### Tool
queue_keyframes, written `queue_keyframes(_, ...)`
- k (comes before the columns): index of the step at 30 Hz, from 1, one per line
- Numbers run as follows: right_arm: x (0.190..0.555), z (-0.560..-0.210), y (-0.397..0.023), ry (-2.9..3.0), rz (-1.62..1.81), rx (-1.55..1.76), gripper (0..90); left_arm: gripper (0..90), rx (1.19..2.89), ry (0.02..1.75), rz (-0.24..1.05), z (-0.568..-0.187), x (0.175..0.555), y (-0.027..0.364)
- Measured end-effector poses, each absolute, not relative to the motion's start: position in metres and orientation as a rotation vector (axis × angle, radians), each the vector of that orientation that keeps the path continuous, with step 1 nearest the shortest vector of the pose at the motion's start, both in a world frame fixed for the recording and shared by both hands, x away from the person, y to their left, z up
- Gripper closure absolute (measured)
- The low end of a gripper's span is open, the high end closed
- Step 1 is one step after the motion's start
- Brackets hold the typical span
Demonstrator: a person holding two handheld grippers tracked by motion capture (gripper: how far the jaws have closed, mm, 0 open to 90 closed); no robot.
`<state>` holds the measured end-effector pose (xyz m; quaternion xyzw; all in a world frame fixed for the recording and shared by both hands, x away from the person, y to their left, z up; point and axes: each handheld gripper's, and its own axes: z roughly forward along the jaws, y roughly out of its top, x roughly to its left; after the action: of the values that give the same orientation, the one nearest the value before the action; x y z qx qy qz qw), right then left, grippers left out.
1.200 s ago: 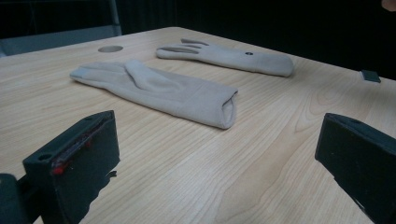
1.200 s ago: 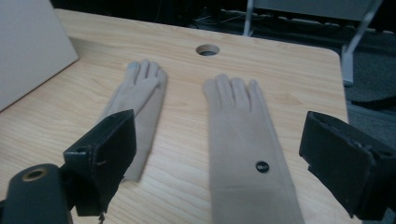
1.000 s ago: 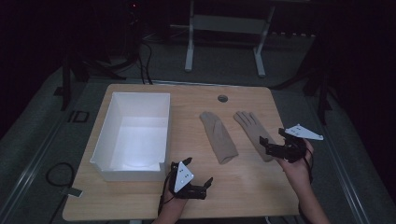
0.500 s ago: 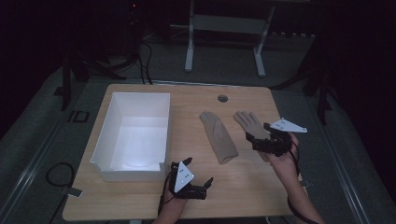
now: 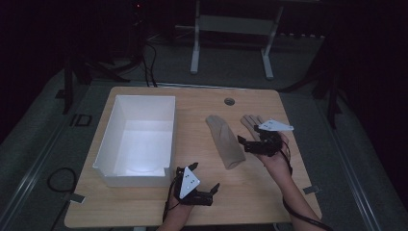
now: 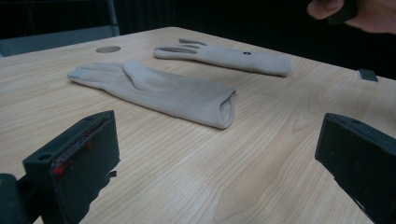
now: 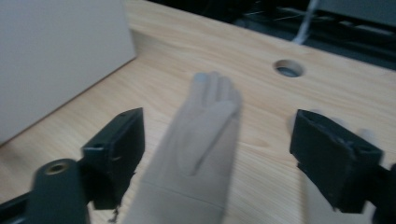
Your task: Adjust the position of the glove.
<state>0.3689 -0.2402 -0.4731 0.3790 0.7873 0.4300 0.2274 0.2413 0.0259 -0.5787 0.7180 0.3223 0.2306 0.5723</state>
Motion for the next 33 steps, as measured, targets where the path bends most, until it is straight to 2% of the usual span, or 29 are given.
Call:
queue_keyframes(4,0.376,-0.482,-0.229,2.209,1.189,1.021,24.5,0.1,1.683,0.754,0.541,-0.579,0.241,0.026)
queue_keyframes(5,0.378,-0.485,-0.226,2.211,1.190,1.019,28.3,0.1,1.683,0.754,0.541,-0.579,0.241,0.026)
queue_keyframes(15,0.404,-0.513,-0.205,2.274,1.133,1.041,36.4,0.1,1.681,0.757,0.535,-0.579,0.241,0.026)
queue_keyframes(24,0.431,-0.534,-0.203,2.307,1.076,1.133,47.2,0.1,1.679,0.758,0.532,-0.579,0.242,0.027)
queue_keyframes(33,0.441,-0.550,-0.201,2.344,1.028,1.177,52.3,0.1,1.681,0.756,0.536,-0.579,0.241,0.026)
